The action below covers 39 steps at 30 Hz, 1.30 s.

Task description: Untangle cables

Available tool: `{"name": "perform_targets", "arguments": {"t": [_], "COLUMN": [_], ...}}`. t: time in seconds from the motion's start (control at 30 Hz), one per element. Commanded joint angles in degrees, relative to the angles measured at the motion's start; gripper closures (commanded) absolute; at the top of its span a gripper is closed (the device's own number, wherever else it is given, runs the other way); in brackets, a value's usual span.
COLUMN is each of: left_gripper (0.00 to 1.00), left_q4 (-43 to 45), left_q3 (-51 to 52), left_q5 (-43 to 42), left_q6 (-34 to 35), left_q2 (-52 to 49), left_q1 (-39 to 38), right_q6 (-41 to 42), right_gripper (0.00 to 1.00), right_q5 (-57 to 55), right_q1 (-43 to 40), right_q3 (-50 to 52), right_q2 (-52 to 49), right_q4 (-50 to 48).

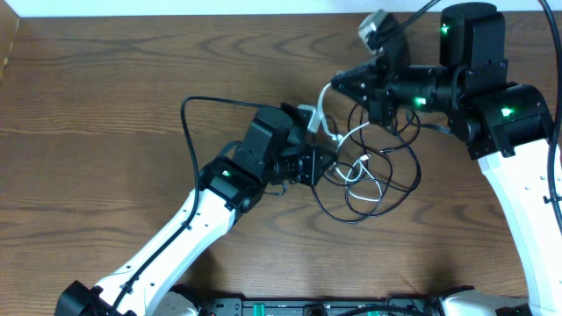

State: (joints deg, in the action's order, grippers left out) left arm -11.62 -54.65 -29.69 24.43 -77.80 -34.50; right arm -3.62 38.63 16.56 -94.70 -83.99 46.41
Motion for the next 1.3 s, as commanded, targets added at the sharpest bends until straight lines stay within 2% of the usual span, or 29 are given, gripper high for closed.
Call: {"name": "perform_targets", "arguments": {"t": [0.0, 0.07, 0.17, 0.3, 0.37, 0.47, 0.5, 0.57, 0.67, 0.73, 0.77, 0.87, 0.9, 0.93, 1.27], "left_gripper": [0.79, 0.79, 0.79, 0.79, 0.79, 0.79, 0.79, 0.79, 0.79, 0.79, 0.79, 0.79, 0.79, 0.79, 0.79], "left_q4": [-0.07, -0.02, -0.24, -0.26, -0.42, -0.92, -1.18, -1.60, -2.01, -2.03, -2.03, -2.67, -2.91, -3.10, -3.28], "left_q3": [-0.20, -0.20, -0.20, -0.20, -0.20, -0.20, -0.20, -0.20, -0.20, -0.20, -0.20, -0.20, -0.20, -0.20, -0.20], "left_q5": [-3.28, -5.05, -6.56, -6.16, -4.57, -2.03, -0.94, 0.90, 2.40, 2.43, 2.78, 5.14, 6.32, 7.17, 13.44], "left_q6": [1.33, 2.32, 3.54, 3.50, 3.50, 3.28, 3.26, 3.04, 1.90, 0.87, 0.92, 0.92, 0.92, 0.92, 0.92], "left_q2": [-0.24, -0.24, -0.26, -0.28, -0.28, -0.28, -0.28, -0.28, -0.28, -0.28, -0.28, -0.28, -0.31, -0.31, -0.31], "left_q1": [-0.20, -0.24, -0.55, -0.79, -0.79, -0.79, -0.79, -0.79, -0.79, -0.79, -0.79, -0.79, -0.79, -0.79, -0.79], "right_q6": [9.73, 14.05, 15.58, 15.58, 14.23, 3.76, 2.54, 4.92, 17.99, 23.26, 22.25, 2.01, -3.37, -4.83, -3.52], "right_gripper": [0.99, 0.99, 0.99, 0.99, 0.99, 0.99, 0.99, 0.99, 0.99, 0.99, 0.99, 0.99, 0.99, 0.99, 0.99], "right_q5": [-26.43, -33.03, -29.53, -14.58, -3.13, 15.50, 15.04, 4.31, -23.30, -31.21, -28.92, 0.26, 9.84, 14.47, 17.92], "right_q1": [0.31, 0.24, 0.26, 0.28, 0.37, 0.37, 0.24, -0.44, -1.57, -2.01, -2.25, -2.43, -2.29, -2.25, -2.23], "right_q3": [-0.28, -0.28, -0.28, -0.28, -0.28, -0.28, -0.28, -0.28, -0.28, -0.28, -0.28, -0.28, -0.28, -0.28, -0.28], "right_q2": [-0.09, -0.09, -0.09, -0.09, -0.09, -0.07, -0.02, -0.02, -0.04, -0.04, -0.04, -0.04, -0.04, -0.04, -0.04], "right_q4": [0.04, -0.52, -3.19, -6.62, -7.93, -7.80, -7.08, -5.29, -0.83, 1.38, 1.29, -0.17, -0.13, -0.22, -0.07]}}
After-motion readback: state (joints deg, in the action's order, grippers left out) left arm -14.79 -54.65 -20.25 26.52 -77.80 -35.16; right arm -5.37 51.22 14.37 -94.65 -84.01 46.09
